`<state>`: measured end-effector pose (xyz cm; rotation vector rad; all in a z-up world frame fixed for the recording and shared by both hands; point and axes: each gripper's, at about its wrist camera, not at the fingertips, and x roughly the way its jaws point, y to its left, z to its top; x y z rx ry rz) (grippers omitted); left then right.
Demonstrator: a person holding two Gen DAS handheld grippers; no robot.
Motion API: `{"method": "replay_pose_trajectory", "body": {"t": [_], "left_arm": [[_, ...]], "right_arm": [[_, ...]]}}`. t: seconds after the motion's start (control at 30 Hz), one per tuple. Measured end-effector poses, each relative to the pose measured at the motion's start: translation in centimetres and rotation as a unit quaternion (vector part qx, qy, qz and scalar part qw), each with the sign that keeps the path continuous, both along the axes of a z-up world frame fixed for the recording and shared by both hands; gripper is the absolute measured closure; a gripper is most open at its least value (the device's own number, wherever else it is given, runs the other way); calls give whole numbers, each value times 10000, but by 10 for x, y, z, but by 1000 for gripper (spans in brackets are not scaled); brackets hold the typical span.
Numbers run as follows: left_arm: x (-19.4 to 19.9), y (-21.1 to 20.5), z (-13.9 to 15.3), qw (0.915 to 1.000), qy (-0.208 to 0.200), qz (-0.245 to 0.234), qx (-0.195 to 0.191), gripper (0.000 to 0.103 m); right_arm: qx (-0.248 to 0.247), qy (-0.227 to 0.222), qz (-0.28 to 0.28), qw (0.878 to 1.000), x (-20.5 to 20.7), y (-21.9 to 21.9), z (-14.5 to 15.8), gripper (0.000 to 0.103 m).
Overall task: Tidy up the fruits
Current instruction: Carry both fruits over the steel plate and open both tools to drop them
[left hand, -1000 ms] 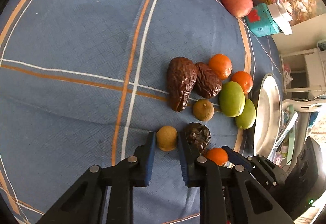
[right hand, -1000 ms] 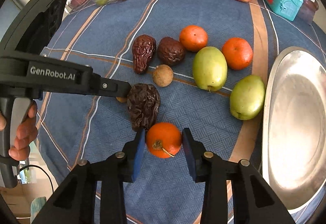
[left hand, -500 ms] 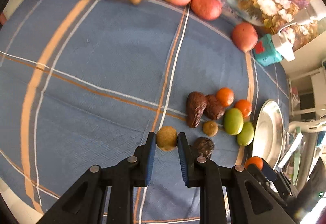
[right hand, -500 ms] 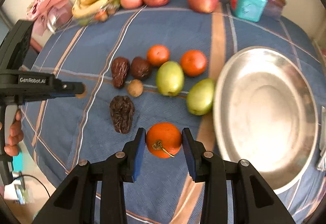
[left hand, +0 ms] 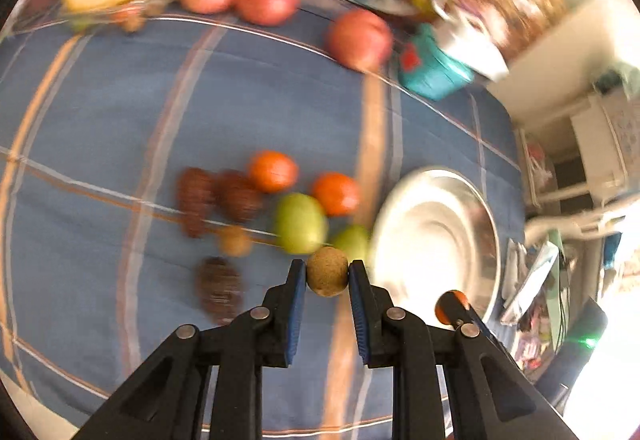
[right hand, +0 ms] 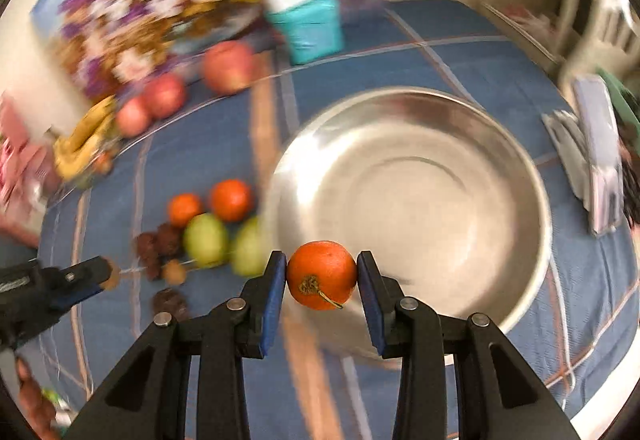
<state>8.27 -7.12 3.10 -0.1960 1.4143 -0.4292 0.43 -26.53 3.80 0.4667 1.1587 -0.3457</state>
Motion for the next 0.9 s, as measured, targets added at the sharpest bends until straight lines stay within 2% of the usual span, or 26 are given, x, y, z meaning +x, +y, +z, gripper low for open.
{"method": "replay_pose_trajectory", "body": {"t": [0.2,0.37,0.6,0.8,0.9], "left_arm": [[-11,-71,-28,9986,316,-416,67,80],[-15,-102,-48,9967,541,-580,153,79],[-13,-107,-61,9957,735,-554,111,77],[-11,-87,-50,9963,738,-431,-19,77],[-10,-73,-40,9980,565,-299,-22,76]], "right_arm": [[-9,362,-516,9980,-20,-64,-15,65],[42,515,-576,9970,-34,-86,-27,65],[94,600,-510,9969,-41,-90,-36,65],[47,585,-491,9971,-36,-85,-36,65],[-3,574,-456,9973,-37,-80,-31,64]]}}
